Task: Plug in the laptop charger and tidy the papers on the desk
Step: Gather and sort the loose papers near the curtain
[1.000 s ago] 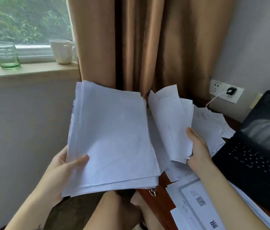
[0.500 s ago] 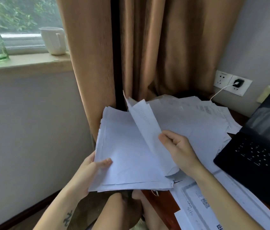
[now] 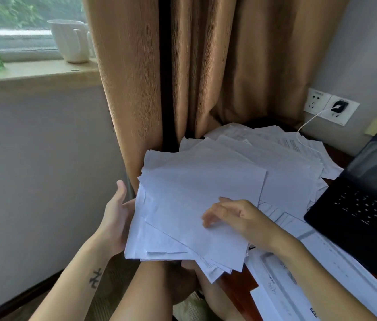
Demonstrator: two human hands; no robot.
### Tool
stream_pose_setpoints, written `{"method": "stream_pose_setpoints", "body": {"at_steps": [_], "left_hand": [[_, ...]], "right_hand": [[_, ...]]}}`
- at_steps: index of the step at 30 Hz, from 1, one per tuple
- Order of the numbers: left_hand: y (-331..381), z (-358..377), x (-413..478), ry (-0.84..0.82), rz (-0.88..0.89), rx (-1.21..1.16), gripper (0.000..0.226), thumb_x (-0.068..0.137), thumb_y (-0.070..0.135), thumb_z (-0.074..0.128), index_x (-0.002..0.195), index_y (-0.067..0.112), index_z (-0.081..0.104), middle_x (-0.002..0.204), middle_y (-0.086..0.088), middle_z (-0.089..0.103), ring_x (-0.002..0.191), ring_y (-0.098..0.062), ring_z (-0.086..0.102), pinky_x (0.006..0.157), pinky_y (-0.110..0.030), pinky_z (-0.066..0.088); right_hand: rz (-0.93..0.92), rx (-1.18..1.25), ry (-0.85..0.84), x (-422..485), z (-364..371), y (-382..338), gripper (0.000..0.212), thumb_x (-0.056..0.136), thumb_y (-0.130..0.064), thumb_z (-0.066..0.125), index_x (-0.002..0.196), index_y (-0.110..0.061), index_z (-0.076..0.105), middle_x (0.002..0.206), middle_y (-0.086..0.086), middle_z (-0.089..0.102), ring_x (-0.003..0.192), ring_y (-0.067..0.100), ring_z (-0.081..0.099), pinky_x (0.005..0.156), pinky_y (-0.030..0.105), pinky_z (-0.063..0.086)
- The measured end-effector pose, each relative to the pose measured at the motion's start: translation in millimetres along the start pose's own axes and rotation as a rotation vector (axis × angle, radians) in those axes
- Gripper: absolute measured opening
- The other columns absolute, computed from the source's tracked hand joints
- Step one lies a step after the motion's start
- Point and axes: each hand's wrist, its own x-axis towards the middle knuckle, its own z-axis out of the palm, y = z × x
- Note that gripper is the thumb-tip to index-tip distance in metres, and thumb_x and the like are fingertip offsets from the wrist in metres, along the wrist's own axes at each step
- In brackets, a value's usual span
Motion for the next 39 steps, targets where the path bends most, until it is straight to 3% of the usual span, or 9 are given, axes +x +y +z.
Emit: {"method": "stream_pose_setpoints", "body": {"at_steps": [4,7,11,14,20,24,31,35,39], "left_hand": [[11,1,6,-0.054,0.039,0.203,0.05,0.102,0.052,0.054,0.138,0.018,0.066,0.131,-0.009,0.072,0.12,-0.033,0.07,0.109,-0.052,0.047],[14,2,19,0.138,0.209,0.306,0.047,0.101,0.025,0.065,0.146,0.024,0.05,0.126,-0.004,0.072,0.106,-0.026,0.075,0.09,-0.046,0.058],[18,10,27,0.139,0.381,0.479,0.052,0.101,0.017,0.064,0.145,0.041,0.048,0.116,0.001,0.07,0.1,-0.015,0.074,0.08,-0.032,0.057],[18,17,33,0.205,0.468,0.668,0.035,0.1,0.015,0.062,0.128,0.036,0.062,0.109,0.004,0.065,0.075,0.008,0.063,0.074,-0.027,0.053],[15,14,33,0.277,0.377,0.612,0.003,0.097,0.013,0.063,0.095,0.014,0.065,0.099,-0.001,0.067,0.08,-0.018,0.06,0.067,-0.031,0.044],[17,15,16,0.15,0.262,0.411,0.021,0.099,0.019,0.058,0.079,0.011,0.055,0.073,-0.004,0.061,0.063,-0.018,0.06,0.06,-0.029,0.044],[4,13,6,0.089,0.273,0.471,0.023,0.097,0.021,0.072,0.113,0.012,0.057,0.109,-0.008,0.076,0.092,-0.032,0.077,0.09,-0.058,0.059],[0,13,7,0.045,0.249,0.443,0.032,0.096,0.014,0.072,0.122,0.023,0.056,0.118,-0.003,0.074,0.094,-0.03,0.078,0.089,-0.056,0.06],[-6,16,9,0.105,0.339,0.494,0.04,0.096,0.004,0.07,0.123,0.032,0.058,0.123,0.002,0.072,0.091,-0.023,0.078,0.083,-0.049,0.063]], "right_hand": [[-0.03,-0.384,0.514,9,-6,24,0.029,0.1,-0.037,0.052,0.116,-0.024,0.073,0.117,-0.014,0.068,0.117,0.009,0.057,0.103,0.03,0.044],[0.326,-0.825,0.535,9,-10,36,0.056,0.101,-0.051,0.039,0.146,-0.019,0.046,0.15,0.007,0.044,0.136,0.031,0.036,0.111,0.043,0.031],[0.505,-0.958,0.569,6,-2,33,0.068,0.099,-0.059,0.037,0.145,-0.01,0.042,0.131,0.018,0.051,0.119,0.036,0.043,0.096,0.045,0.039],[0.488,-0.944,0.556,6,-1,29,0.069,0.099,-0.057,0.04,0.145,-0.006,0.042,0.124,0.02,0.053,0.115,0.035,0.047,0.09,0.042,0.045],[0.34,-0.66,0.47,11,-3,27,0.067,0.101,-0.049,0.046,0.154,-0.014,0.028,0.143,0.011,0.037,0.131,0.029,0.03,0.109,0.038,0.035],[0.246,-0.756,0.508,15,6,36,0.062,0.103,-0.051,0.038,0.155,-0.018,0.028,0.154,0.002,0.032,0.135,0.025,0.026,0.111,0.038,0.027],[0.117,-0.567,0.443,21,-3,42,0.051,0.107,-0.044,0.026,0.155,-0.033,0.032,0.161,-0.022,0.025,0.14,0.004,0.018,0.112,0.027,0.012],[0.115,-0.597,0.378,14,-14,44,0.053,0.106,-0.025,0.028,0.158,-0.032,0.024,0.158,-0.024,0.02,0.133,-0.009,0.011,0.109,0.019,0.005],[0.197,-0.758,0.415,16,-25,58,0.054,0.109,-0.029,0.022,0.161,-0.026,0.015,0.165,-0.014,0.017,0.148,0.004,0.006,0.117,0.03,0.005]]}}
